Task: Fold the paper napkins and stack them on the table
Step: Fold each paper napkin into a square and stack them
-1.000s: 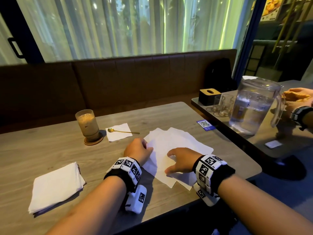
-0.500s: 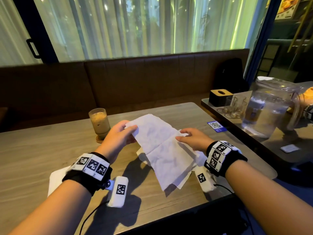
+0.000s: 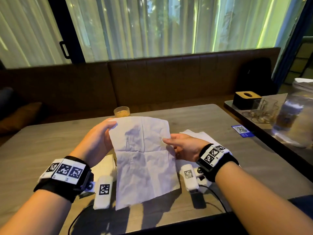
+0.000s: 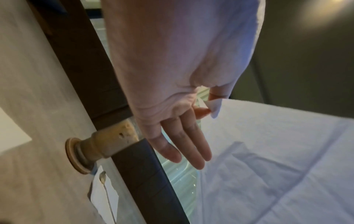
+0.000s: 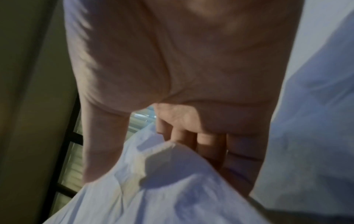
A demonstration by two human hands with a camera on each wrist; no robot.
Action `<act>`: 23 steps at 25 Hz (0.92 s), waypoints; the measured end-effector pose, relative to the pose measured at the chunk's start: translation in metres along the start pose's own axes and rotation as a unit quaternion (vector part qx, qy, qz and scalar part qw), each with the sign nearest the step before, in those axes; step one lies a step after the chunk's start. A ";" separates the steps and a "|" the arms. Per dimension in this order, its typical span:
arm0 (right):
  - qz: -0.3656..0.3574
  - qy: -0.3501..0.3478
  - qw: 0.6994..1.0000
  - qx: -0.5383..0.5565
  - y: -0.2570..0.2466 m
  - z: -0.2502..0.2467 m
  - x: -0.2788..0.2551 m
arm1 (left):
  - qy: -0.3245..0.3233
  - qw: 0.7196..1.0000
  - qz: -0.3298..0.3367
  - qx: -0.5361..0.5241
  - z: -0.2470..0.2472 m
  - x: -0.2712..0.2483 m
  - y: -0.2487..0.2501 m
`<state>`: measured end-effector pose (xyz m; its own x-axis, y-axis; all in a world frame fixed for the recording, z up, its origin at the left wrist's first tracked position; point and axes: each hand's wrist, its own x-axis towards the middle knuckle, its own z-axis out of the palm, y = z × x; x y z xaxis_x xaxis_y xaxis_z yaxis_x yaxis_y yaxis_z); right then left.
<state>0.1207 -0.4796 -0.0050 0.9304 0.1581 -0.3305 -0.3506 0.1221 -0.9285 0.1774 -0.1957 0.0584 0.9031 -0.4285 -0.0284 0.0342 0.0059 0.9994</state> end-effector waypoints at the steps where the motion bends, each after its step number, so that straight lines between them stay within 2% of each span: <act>1: 0.001 -0.019 1.000 -0.011 0.000 0.008 0.001 | 0.008 1.000 -0.002 -0.003 -0.009 -0.001 0.000; 5: -0.005 -0.075 0.997 -0.010 0.002 0.029 0.009 | 0.034 0.999 -0.015 -0.025 -0.034 -0.005 -0.003; 7: -0.006 -0.081 0.996 -0.034 0.005 0.036 0.014 | 0.034 0.998 -0.026 -0.037 -0.041 -0.008 -0.005; 10: -0.010 -0.071 0.996 -0.061 0.006 0.045 0.022 | 0.033 0.998 -0.036 -0.043 -0.044 -0.014 -0.007; 16: -0.049 -0.020 0.996 -0.075 0.000 0.053 0.029 | 0.034 0.999 -0.004 -0.024 -0.046 -0.027 -0.006; 21: -0.085 -0.009 0.996 -0.039 -0.020 0.048 0.022 | 0.019 0.991 0.010 -0.131 -0.075 -0.029 -0.009; 23: -0.102 -0.020 0.994 -0.033 -0.029 0.049 0.017 | -0.027 0.982 0.017 -0.184 -0.084 -0.032 -0.010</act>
<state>0.1419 -0.4328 0.0245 0.9759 0.1760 -0.1287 -0.1462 0.0905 -0.9851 0.1841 -0.1057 0.0474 0.8830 -0.4691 0.0163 0.1653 0.3433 0.9245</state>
